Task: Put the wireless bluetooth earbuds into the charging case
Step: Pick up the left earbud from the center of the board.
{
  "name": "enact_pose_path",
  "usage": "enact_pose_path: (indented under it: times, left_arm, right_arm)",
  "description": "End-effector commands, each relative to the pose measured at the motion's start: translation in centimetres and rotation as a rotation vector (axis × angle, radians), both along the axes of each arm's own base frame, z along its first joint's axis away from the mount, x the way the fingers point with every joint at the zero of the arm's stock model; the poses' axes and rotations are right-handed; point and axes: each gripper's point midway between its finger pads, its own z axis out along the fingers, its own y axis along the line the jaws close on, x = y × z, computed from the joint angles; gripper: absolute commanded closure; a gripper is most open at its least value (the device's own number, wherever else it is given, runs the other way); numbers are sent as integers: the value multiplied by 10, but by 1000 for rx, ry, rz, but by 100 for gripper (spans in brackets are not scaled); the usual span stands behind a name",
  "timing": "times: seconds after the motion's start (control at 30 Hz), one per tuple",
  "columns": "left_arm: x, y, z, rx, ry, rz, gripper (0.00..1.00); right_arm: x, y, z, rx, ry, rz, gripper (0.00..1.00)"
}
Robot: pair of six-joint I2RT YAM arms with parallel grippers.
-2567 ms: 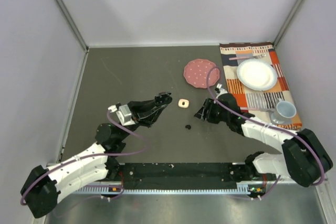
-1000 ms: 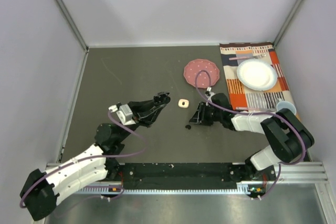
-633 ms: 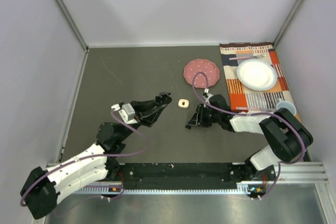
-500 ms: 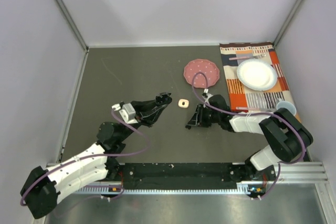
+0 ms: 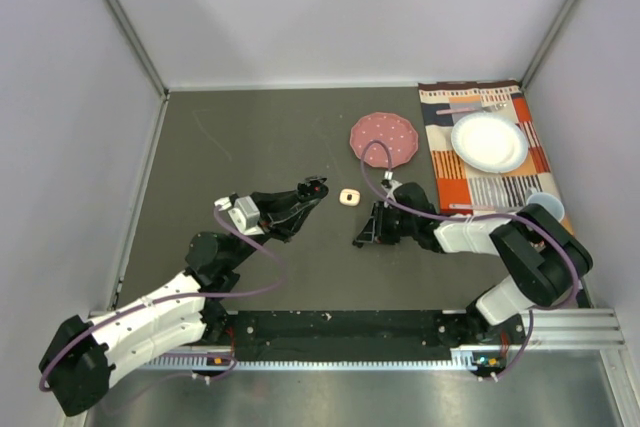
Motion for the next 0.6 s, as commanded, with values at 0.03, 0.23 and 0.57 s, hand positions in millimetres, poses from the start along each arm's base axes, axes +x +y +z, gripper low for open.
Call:
enact_pose_path:
  times: [0.03, 0.23, 0.57]
  left_arm:
    - [-4, 4, 18, -51, -45, 3, 100]
    - [-4, 5, 17, -51, -45, 6, 100]
    - [-3, 6, 16, -52, -39, 10, 100]
  right_arm:
    - [-4, 3, -5, -24, -8, 29, 77]
    - [-6, 6, -3, -19, -25, 47, 78]
    - [-1, 6, 10, 0, -93, 35, 85]
